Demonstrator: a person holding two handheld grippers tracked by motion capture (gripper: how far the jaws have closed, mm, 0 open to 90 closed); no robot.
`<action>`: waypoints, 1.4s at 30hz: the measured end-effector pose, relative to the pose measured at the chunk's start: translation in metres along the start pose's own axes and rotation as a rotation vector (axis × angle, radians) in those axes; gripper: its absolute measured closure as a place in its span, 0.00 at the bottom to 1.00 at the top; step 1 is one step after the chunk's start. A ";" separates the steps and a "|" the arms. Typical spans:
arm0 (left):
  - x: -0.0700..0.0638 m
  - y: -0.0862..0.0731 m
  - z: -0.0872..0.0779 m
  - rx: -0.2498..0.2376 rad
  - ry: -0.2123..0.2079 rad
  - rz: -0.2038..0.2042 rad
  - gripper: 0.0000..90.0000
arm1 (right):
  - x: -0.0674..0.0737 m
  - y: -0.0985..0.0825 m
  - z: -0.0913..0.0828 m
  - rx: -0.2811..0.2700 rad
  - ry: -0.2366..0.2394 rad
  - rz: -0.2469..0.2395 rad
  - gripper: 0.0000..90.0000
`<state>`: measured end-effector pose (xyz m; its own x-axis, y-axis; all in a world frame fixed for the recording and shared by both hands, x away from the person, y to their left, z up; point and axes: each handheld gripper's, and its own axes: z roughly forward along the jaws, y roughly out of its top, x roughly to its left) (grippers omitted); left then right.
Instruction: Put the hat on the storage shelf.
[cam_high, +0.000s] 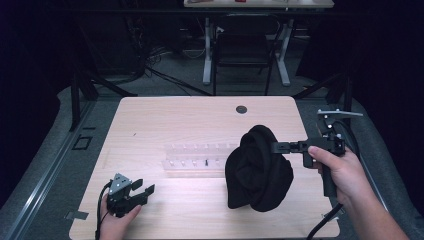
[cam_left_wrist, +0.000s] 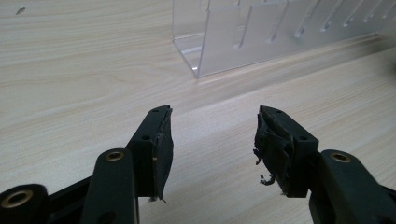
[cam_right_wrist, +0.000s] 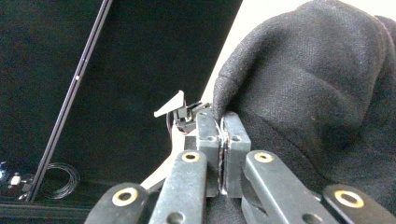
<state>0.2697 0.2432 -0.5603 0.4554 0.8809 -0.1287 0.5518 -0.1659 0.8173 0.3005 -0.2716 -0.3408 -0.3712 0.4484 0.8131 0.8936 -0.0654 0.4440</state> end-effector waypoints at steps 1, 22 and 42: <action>0.000 0.000 0.000 0.000 0.000 0.000 0.50 | 0.001 0.002 0.000 0.002 -0.002 -0.001 0.98; 0.000 0.000 0.000 0.002 -0.004 -0.003 0.48 | 0.023 0.030 0.008 -0.035 -0.017 -0.020 0.98; 0.002 0.001 -0.001 -0.005 -0.009 -0.006 0.49 | 0.022 0.052 0.026 -0.041 -0.044 -0.013 0.98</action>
<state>0.2705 0.2450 -0.5596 0.4585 0.8779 -0.1381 0.5512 -0.1590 0.8191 0.3460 -0.2417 -0.3097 -0.3700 0.4881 0.7905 0.8774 -0.0960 0.4700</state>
